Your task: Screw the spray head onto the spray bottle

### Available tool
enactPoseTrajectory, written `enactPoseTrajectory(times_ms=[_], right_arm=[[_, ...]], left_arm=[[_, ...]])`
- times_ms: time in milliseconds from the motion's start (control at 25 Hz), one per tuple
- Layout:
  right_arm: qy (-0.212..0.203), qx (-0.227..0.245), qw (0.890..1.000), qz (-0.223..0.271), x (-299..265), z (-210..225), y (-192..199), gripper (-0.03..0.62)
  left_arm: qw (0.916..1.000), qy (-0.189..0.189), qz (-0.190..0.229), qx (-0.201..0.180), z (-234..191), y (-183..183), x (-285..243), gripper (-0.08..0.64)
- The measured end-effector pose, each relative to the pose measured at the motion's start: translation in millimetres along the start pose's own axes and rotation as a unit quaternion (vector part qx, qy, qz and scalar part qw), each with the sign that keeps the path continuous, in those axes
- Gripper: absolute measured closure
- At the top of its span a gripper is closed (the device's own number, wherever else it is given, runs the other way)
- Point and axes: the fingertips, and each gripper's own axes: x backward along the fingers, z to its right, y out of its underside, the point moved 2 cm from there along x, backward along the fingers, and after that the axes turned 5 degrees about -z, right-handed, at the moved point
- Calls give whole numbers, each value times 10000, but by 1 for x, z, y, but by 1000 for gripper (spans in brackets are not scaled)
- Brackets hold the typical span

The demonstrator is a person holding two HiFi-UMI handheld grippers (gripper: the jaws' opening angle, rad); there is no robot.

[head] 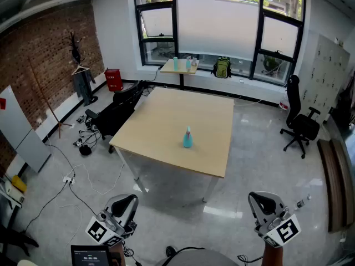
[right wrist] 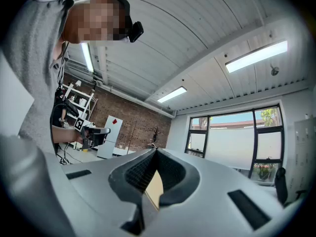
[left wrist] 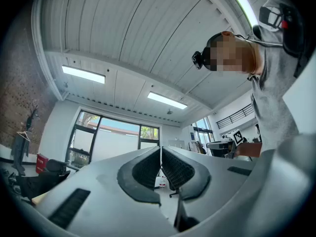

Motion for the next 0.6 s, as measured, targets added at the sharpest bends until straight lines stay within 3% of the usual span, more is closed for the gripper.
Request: enactPoseTrajectory(times_ms=[120,600], right_arm=[[1,-5,10000,-2,-1,2,-1,586],[-9,-116,9999,-76,-23,-6,2,586]], left_arm=[[9997,93,180,110,6,-14,-10,546],[9999,98,-62,119,-16,4,-1,546]])
